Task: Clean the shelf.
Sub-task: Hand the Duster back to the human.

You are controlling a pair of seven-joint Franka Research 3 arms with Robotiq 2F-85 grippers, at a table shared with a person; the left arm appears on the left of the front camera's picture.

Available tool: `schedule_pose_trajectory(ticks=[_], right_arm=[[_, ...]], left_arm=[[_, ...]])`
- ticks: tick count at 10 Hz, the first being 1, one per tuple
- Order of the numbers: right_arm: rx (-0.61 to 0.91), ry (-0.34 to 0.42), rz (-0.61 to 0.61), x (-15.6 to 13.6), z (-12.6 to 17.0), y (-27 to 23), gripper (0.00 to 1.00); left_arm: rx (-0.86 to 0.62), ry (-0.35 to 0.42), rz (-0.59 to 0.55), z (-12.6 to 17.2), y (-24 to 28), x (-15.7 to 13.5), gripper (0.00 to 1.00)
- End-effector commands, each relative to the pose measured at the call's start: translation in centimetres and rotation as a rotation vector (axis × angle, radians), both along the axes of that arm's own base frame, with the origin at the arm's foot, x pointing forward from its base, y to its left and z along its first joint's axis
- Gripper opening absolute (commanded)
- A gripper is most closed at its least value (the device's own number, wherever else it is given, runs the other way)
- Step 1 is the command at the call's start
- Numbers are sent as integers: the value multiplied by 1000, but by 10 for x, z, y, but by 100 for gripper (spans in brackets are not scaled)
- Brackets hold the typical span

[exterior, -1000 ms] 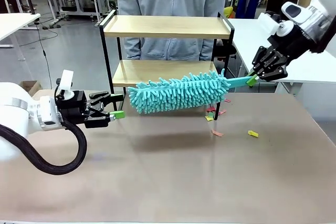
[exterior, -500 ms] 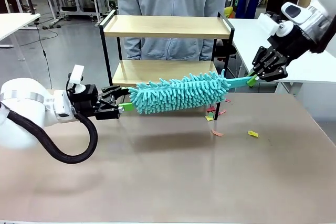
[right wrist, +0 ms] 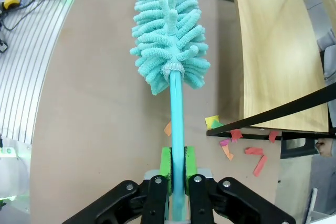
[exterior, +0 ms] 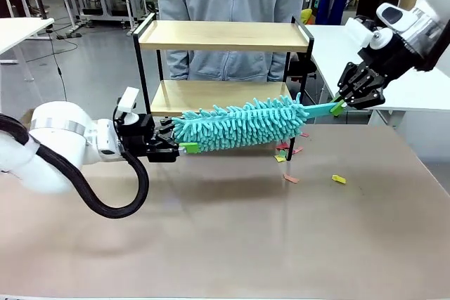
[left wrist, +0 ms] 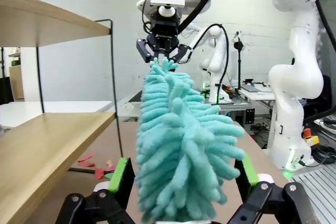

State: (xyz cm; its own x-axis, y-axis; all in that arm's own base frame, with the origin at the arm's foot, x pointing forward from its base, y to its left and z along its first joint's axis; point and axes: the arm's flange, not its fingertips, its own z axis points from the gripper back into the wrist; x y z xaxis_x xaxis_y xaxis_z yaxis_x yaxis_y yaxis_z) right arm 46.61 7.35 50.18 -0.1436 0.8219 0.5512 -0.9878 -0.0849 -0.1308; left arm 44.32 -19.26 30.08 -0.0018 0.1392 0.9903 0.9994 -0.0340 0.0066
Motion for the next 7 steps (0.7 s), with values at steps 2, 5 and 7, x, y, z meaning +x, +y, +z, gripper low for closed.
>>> schedule_pose_trajectory(ticks=[2, 5, 7], right_arm=[[-7, 10, -17, -1, 2, 0, 13], [-7, 10, -17, -1, 2, 0, 13], [-7, 10, -17, -1, 2, 0, 13]], left_arm=[[-7, -10, 3, 0, -15, 5, 100], [-18, 6, -4, 3, -14, 2, 0], [-11, 11, -14, 2, -7, 3, 0]])
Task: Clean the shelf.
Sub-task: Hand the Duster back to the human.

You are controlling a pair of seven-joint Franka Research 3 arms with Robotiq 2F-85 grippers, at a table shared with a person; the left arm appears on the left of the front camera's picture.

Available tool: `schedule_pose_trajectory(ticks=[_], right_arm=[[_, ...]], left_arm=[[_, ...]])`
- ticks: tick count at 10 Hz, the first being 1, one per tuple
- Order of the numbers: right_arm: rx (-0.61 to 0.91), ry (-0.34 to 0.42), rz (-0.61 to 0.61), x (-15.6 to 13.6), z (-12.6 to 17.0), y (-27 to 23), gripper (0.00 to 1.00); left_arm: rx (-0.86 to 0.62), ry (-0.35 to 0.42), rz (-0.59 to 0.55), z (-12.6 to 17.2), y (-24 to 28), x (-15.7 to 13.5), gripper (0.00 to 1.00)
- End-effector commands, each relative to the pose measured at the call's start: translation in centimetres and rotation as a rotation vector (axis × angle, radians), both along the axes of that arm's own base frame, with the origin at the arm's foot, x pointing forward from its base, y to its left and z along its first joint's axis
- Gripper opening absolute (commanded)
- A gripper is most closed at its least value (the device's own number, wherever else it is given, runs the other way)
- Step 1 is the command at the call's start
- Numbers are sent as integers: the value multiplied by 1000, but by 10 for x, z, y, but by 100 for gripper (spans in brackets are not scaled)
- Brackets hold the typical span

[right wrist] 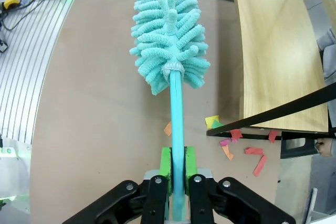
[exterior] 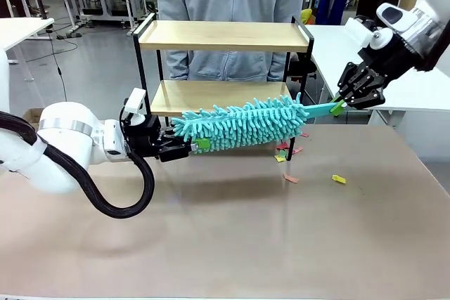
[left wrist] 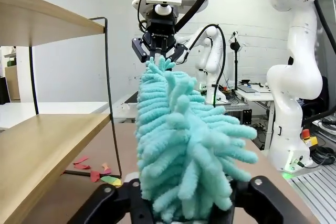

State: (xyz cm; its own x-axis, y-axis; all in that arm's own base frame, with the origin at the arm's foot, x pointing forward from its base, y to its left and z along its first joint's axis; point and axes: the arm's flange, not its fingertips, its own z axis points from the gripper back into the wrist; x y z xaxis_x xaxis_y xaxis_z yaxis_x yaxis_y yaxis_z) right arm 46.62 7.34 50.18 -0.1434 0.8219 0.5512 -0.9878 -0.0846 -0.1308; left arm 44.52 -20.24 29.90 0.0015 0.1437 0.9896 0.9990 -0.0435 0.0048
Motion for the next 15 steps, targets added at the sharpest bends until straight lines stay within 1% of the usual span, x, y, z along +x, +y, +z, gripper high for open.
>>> schedule_pose_trajectory(ticks=[1, 6, 7, 8, 9, 10, 11, 12, 13, 14, 15], right_arm=[[-7, 10, -17, -1, 2, 0, 13], [-7, 10, -17, -1, 2, 0, 13], [-7, 10, -17, -1, 2, 0, 13], [-7, 10, -17, -1, 2, 0, 13], [1, 7, 2, -1, -1, -1, 70], [25, -18, -3, -5, 7, -1, 70], [57, -40, -1, -11, 16, -3, 100], [108, -76, 1, -19, 27, -6, 100], [166, -131, -28, -30, 44, -13, 100], [209, -181, -68, -42, 59, -22, 94], [253, -223, -118, -54, 73, -35, 100]], left_arm=[[-1, 7, -8, 4, 3, 0, 0], [-15, 20, -25, 5, 2, -3, 0], [-24, 20, -43, 6, 1, -4, 0], [-2, 5, 2, 0, 2, 1, 0], [-2, 5, 2, 0, 2, 1, 0], [-2, 5, 2, 0, 2, 1, 0], [-2, 5, 2, 0, 2, 1, 0], [-2, 5, 2, 0, 2, 1, 0], [-2, 5, 2, 0, 2, 1, 0], [-2, 5, 2, 0, 2, 1, 0], [-2, 5, 2, 0, 2, 1, 0]])
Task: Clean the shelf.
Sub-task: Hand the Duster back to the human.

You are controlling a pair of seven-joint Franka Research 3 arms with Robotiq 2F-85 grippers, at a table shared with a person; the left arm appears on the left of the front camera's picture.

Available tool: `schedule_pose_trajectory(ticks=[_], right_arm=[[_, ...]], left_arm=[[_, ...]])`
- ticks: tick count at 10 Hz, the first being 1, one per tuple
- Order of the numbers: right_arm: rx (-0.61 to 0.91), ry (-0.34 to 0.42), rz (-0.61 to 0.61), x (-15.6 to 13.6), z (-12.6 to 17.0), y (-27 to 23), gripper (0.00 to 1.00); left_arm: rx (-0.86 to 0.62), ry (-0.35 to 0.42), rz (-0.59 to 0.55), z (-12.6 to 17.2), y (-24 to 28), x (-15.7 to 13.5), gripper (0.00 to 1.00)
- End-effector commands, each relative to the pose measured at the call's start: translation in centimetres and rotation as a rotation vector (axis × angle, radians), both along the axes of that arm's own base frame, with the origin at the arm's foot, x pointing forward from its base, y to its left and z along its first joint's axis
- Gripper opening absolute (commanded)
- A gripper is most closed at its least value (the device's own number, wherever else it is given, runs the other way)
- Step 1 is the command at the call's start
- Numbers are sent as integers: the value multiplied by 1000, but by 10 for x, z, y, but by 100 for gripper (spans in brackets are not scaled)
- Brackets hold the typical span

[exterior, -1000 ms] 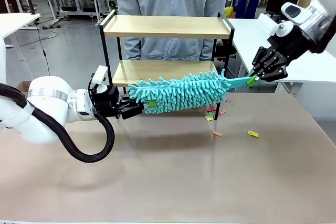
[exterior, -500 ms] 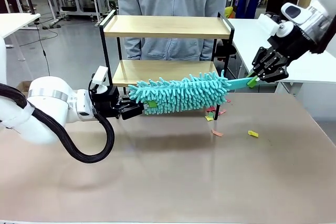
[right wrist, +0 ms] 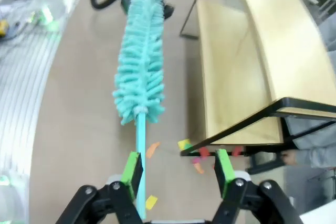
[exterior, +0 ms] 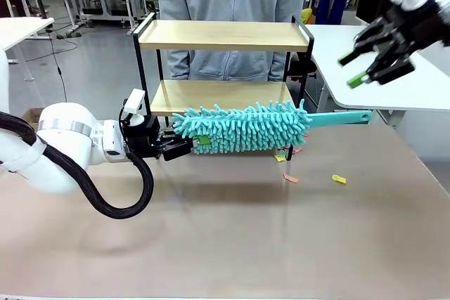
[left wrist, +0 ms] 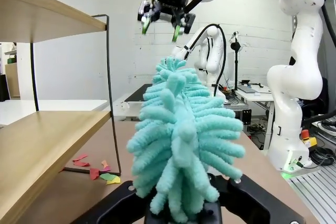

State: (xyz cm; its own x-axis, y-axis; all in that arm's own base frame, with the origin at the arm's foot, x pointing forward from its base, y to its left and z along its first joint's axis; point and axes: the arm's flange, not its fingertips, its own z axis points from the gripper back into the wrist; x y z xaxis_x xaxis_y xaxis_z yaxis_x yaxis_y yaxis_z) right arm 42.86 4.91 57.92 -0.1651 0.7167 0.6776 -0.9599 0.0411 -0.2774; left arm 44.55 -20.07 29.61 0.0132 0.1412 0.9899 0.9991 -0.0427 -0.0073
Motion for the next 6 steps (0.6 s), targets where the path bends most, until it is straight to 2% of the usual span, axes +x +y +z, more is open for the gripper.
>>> schedule_pose_trajectory(ticks=[1, 3, 6], right_arm=[[103, -110, -66, -29, 7, -27, 100], [222, -137, -170, -59, 19, -72, 100], [369, -160, -253, -93, 14, -124, 100]], left_arm=[[-5, -7, 1, 3, 0, 0, 0], [-5, -7, 1, 3, 0, 0, 0], [-5, -7, 1, 3, 0, 0, 0]])
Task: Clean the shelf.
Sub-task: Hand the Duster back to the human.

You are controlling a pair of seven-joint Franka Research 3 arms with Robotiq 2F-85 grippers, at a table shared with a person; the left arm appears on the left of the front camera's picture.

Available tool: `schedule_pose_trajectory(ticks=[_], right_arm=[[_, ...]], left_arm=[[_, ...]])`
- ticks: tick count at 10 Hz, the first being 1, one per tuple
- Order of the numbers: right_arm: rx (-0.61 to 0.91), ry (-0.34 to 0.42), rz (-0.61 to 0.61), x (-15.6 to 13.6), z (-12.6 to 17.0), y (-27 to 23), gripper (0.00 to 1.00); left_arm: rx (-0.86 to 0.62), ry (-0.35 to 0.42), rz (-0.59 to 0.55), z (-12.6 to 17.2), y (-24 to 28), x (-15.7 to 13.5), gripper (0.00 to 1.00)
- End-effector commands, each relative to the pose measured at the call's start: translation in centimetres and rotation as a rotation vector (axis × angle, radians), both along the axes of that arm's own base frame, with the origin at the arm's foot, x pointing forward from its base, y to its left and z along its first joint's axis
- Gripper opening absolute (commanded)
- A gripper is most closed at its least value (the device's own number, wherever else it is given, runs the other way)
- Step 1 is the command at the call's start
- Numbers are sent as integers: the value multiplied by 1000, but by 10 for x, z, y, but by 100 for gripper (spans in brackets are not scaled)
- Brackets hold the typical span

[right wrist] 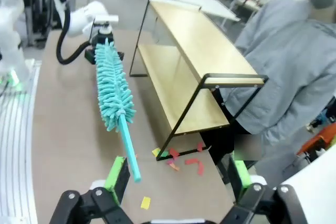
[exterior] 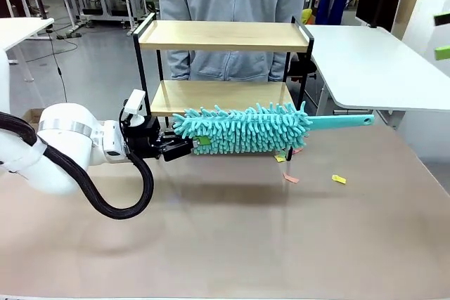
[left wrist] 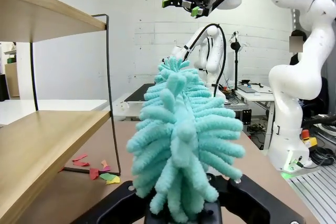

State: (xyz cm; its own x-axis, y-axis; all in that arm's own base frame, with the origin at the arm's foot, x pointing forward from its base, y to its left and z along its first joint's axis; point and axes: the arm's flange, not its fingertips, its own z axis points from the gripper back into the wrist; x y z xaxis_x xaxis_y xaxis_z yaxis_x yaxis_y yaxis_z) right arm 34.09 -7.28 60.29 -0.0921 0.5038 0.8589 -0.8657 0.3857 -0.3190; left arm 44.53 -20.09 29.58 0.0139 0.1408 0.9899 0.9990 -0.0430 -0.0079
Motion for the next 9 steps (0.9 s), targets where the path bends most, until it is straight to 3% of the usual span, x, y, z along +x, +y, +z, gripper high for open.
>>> schedule_pose_trajectory(ticks=[1, 2, 6, 9], right_arm=[[63, -52, 2, -6, -12, -9, 100], [0, 0, 0, 0, 0, 0, 100], [0, 0, 0, 0, 0, 0, 100], [0, 0, 0, 0, 0, 0, 100]], left_arm=[[-5, -8, 1, 3, 1, 0, 0], [0, 0, 0, 0, 0, 0, 15], [-109, -72, 78, 75, 23, -17, 15], [-62, -144, 243, 153, 81, -26, 15]])
